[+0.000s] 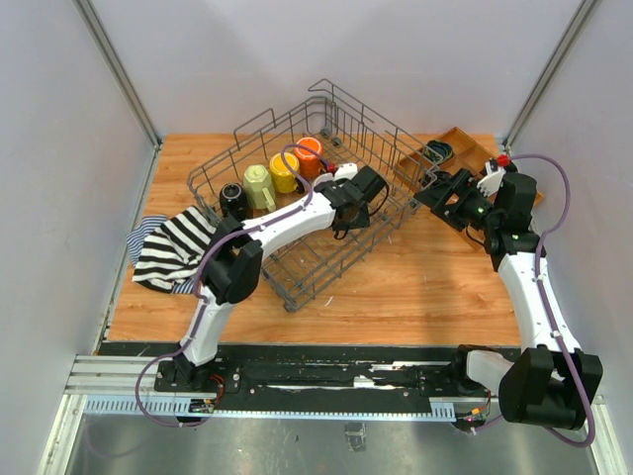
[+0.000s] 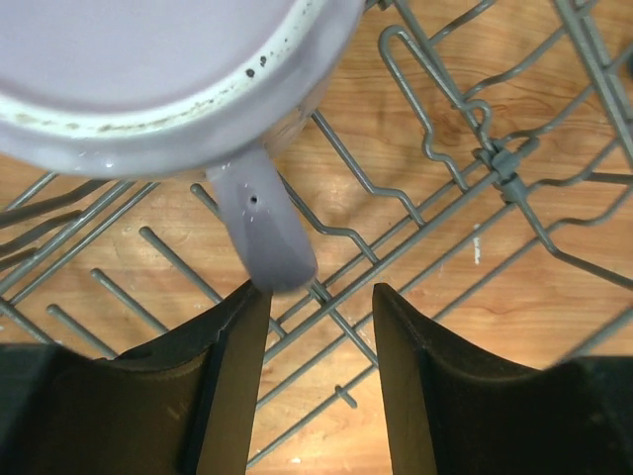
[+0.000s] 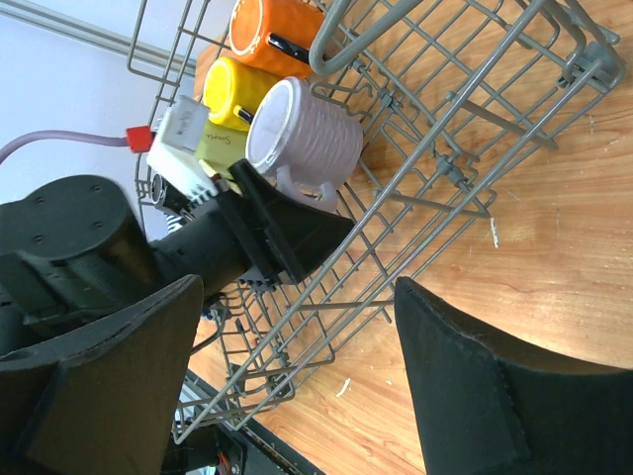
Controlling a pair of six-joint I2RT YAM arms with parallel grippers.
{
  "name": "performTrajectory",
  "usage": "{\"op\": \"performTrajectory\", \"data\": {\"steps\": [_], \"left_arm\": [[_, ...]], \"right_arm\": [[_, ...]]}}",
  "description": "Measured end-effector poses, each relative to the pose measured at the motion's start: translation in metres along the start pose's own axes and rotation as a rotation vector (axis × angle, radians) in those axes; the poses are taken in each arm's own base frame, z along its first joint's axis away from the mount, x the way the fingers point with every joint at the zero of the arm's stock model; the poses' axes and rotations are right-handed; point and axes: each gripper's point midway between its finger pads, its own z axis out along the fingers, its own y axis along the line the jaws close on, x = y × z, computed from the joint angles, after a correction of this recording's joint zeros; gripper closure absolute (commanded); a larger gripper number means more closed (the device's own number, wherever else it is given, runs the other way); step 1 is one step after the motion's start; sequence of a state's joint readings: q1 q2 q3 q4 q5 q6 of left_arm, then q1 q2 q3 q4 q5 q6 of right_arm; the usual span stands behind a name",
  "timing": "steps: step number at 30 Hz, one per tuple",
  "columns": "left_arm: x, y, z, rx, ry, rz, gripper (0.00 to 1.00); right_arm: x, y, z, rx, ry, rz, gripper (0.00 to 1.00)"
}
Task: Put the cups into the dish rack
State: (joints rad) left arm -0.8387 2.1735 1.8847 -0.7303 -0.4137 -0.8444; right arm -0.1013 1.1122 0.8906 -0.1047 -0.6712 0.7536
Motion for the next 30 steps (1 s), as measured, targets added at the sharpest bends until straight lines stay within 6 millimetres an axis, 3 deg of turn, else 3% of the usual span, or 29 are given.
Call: {"op": "performTrajectory", "data": {"steps": [5, 10, 13, 15, 17, 21, 25, 29, 30], "left_arm": [[-0.014, 0.000, -0.033, 0.045, -0.037, -0.003, 0.49], [-0.035, 0.009, -0.087, 0.119, -0.102, -0.018, 0.40], [-0.053, 0.021, -0.129, 0.178, -0.174, -0.026, 0.34], [-0.065, 0.030, -0.155, 0.213, -0.226, -0.033, 0.24], [-0.077, 0.042, -0.183, 0.243, -0.290, -0.035, 0.02], [-0.101, 0.069, -0.224, 0.286, -0.399, -0.055, 0.00], [-0.129, 0.125, -0.241, 0.241, -0.506, -0.121, 0.00], [-0.148, 0.217, -0.232, 0.086, -0.567, -0.227, 0.01], [-0.153, 0.241, -0.230, 0.032, -0.581, -0.262, 0.00]], "right_arm": [[0.000, 0.000, 0.000, 0.000, 0.001, 0.000, 0.21], [0.001, -0.003, 0.002, 0.007, 0.009, 0.003, 0.21], [0.004, -0.006, 0.002, 0.016, 0.020, -0.005, 0.21], [0.005, -0.007, 0.001, 0.021, 0.025, -0.009, 0.20], [0.005, -0.007, 0.000, 0.026, 0.030, -0.018, 0.20], [0.003, -0.004, -0.002, 0.030, 0.035, -0.040, 0.20], [0.006, -0.004, -0.006, 0.046, 0.054, -0.058, 0.17], [0.007, -0.001, -0.012, 0.071, 0.079, -0.113, 0.00], [0.007, 0.003, -0.013, 0.072, 0.085, -0.132, 0.01]]}}
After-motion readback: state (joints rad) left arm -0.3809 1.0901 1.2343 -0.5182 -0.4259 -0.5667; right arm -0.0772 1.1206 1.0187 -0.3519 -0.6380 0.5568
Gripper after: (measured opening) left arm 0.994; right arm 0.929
